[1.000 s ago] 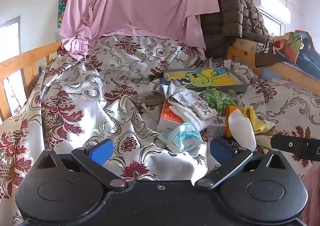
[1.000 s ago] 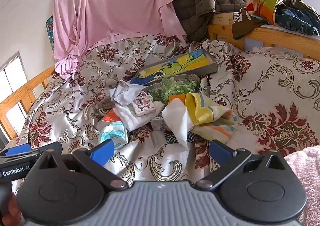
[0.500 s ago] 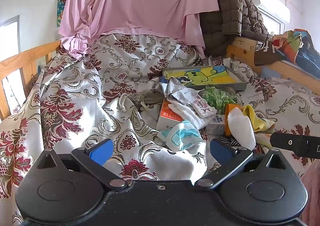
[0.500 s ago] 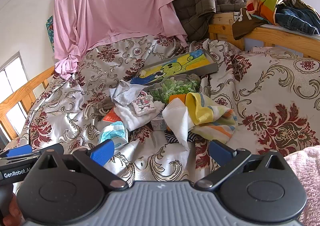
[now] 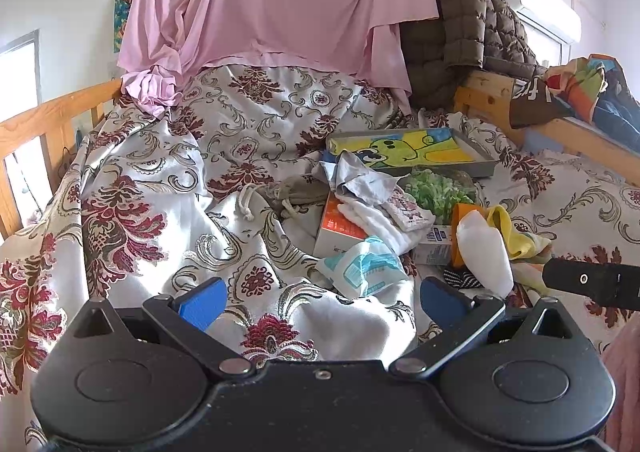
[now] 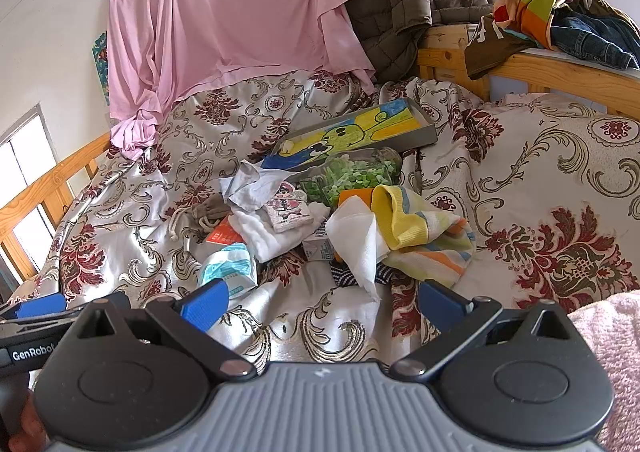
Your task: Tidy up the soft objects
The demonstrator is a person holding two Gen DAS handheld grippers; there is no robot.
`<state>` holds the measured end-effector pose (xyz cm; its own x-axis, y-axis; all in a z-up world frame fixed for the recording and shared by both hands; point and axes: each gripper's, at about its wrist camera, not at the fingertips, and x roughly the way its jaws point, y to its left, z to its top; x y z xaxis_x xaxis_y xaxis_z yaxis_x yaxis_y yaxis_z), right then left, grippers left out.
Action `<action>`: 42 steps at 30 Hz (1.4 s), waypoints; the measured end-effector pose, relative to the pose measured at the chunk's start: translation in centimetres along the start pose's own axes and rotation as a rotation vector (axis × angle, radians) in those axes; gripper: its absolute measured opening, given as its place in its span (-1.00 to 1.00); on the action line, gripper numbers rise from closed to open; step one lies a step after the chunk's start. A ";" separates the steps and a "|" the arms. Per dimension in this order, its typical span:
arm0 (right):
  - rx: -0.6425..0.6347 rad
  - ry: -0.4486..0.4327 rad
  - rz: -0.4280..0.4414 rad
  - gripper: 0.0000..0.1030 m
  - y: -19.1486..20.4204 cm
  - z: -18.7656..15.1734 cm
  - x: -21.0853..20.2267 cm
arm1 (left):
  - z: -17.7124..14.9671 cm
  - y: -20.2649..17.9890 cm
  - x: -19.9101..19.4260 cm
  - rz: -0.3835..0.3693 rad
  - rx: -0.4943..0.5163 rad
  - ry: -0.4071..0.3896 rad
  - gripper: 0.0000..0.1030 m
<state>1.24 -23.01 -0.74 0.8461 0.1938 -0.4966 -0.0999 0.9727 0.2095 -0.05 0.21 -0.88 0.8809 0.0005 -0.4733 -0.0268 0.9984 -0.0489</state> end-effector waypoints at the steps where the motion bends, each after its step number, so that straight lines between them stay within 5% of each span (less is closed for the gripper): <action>1: 0.000 0.000 0.000 1.00 0.0 0.0 0.0 | 0.0 0.0 0.0 0.001 0.001 0.000 0.99; 42: 0.003 0.000 0.002 1.00 -0.3 -0.1 0.1 | -0.1 0.0 0.2 0.004 0.003 0.007 0.99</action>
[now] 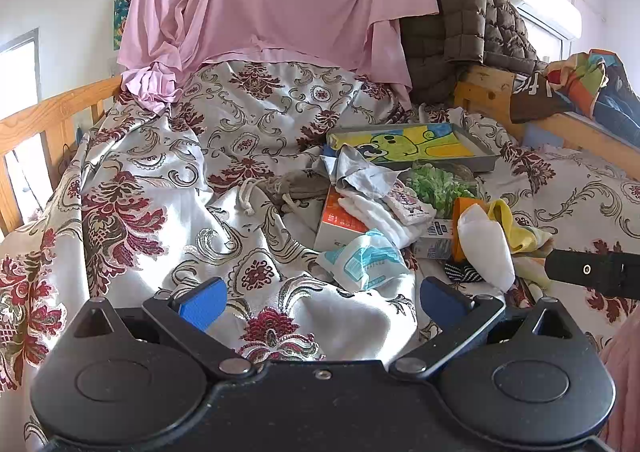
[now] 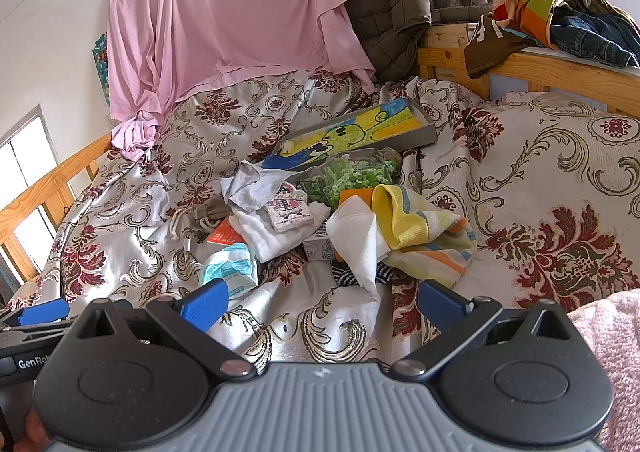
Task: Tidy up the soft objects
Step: 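Grasp the blue-and-white wrapped packet with the left tool while the right tool grasps a white tissue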
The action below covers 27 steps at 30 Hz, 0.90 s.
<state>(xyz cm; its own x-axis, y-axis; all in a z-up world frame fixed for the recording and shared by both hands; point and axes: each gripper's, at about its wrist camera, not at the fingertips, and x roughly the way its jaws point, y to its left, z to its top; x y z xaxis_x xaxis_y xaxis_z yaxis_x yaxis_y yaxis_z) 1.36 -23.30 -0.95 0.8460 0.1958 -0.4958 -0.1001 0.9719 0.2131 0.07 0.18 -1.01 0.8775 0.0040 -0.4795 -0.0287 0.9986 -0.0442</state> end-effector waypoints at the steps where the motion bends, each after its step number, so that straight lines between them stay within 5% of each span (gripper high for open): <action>1: 0.000 0.000 0.000 1.00 -0.1 0.0 0.0 | -0.1 0.0 0.0 0.000 0.000 0.001 0.99; 13: -0.002 0.040 0.020 1.00 0.4 0.1 1.1 | -2.7 0.7 1.4 -0.002 0.033 0.030 0.99; 21: -0.003 0.111 0.111 1.00 -0.4 2.2 4.1 | 0.3 -0.5 3.8 -0.046 0.140 -0.004 0.99; 27: -0.051 0.140 0.122 1.00 -1.5 3.8 7.4 | 1.9 -1.1 8.0 -0.122 0.206 0.050 0.99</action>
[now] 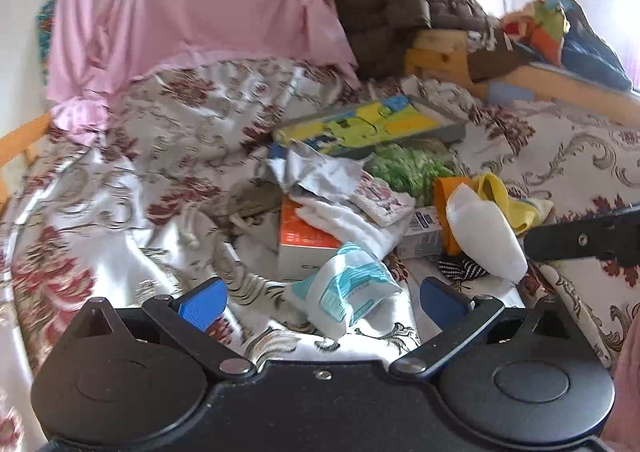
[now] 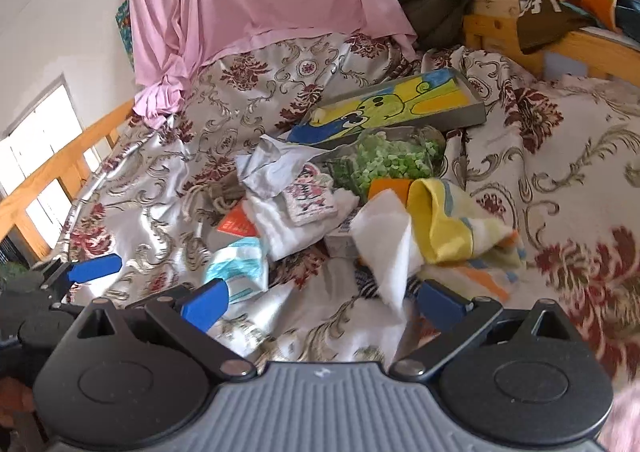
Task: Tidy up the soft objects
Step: 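Grasp the blue-and-white wrapped packet with the left tool while the right tool grasps a white tissue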
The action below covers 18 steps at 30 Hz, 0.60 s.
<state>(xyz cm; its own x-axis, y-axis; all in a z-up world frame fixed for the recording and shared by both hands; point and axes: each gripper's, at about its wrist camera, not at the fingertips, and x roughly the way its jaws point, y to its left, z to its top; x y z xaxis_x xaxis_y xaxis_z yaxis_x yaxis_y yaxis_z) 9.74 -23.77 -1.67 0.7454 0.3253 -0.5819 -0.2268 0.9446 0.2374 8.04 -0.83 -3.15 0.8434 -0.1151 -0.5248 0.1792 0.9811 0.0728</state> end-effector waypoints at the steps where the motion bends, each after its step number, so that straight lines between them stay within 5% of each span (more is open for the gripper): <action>1: 0.005 0.006 0.006 1.00 -0.3 0.4 0.5 | 0.2 0.1 0.8 -0.010 0.007 0.013 0.99; 10: -0.042 0.082 0.097 0.99 -2.1 3.4 6.1 | 0.9 0.9 7.6 -0.119 0.053 0.138 0.99; 18: -0.078 0.107 0.028 0.91 -2.7 3.1 9.6 | 1.2 1.7 11.7 -0.204 0.066 0.238 0.98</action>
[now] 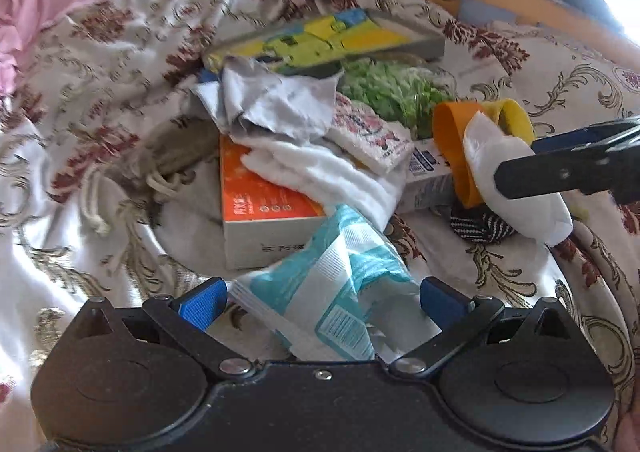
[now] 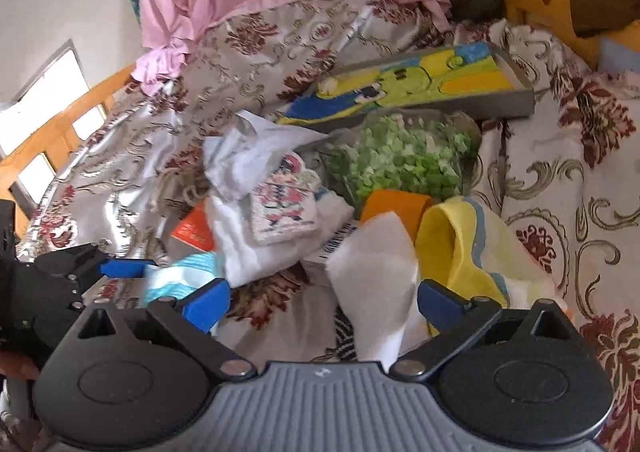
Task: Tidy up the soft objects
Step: 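Grasp the blue-and-white wrapped packet with the left tool while the right tool grasps a white tissue, then carry the packet and tissue onto the frog-drawing tray and open both tools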
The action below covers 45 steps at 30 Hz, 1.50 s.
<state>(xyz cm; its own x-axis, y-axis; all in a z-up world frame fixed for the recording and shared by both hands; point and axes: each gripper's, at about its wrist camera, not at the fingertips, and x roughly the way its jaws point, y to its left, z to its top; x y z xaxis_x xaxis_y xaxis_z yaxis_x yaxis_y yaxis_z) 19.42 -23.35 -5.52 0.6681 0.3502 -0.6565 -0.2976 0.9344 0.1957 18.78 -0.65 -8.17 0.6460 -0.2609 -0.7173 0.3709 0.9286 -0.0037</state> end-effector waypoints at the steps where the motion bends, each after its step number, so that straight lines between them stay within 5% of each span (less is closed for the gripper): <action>1: -0.004 0.006 -0.014 0.84 -0.1 0.0 0.3 | 0.2 0.2 0.3 -0.019 -0.008 0.009 0.97; 8: -0.042 0.032 -0.056 0.61 0.3 -0.5 1.1 | 0.4 0.3 1.2 -0.089 -0.062 0.024 0.73; 17: -0.152 0.025 -0.070 0.30 2.1 -0.9 0.8 | -0.2 -0.6 0.3 -0.081 -0.078 -0.015 0.44; 18: -0.152 0.030 -0.074 0.30 2.0 -0.9 0.9 | -0.2 -0.7 0.2 -0.079 -0.080 -0.019 0.37; 19: -0.149 0.035 -0.079 0.30 2.0 -0.9 0.9 | -0.2 -0.7 0.2 -0.083 -0.082 -0.023 0.00; 20: -0.145 0.038 -0.080 0.29 1.9 -0.9 1.0 | 0.0 -0.8 0.2 -0.084 -0.083 -0.017 -0.11; 25: -0.173 0.034 -0.080 0.12 2.2 -1.1 1.0 | -0.1 -0.4 0.2 -0.091 -0.145 -0.024 -0.05; 29: -0.218 0.038 -0.086 0.00 2.9 -1.4 1.1 | -0.2 0.6 -0.3 -0.115 -0.242 -0.047 0.33; 36: -0.224 0.063 -0.104 -0.05 2.9 -1.5 1.8 | -0.3 1.5 0.1 -0.119 -0.320 -0.033 -0.02; 45: -0.236 0.066 -0.162 0.02 2.9 -1.7 2.3 | -0.7 1.3 -0.2 -0.116 -0.350 -0.044 -0.09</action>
<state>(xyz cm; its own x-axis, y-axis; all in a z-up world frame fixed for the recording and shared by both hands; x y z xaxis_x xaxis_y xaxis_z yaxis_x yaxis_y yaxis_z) 18.97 -19.96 -7.67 0.6761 0.1858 -0.7130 -0.3466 0.9341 -0.0852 18.72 0.81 -8.52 0.6437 -0.3739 -0.6677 0.1979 0.9242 -0.3267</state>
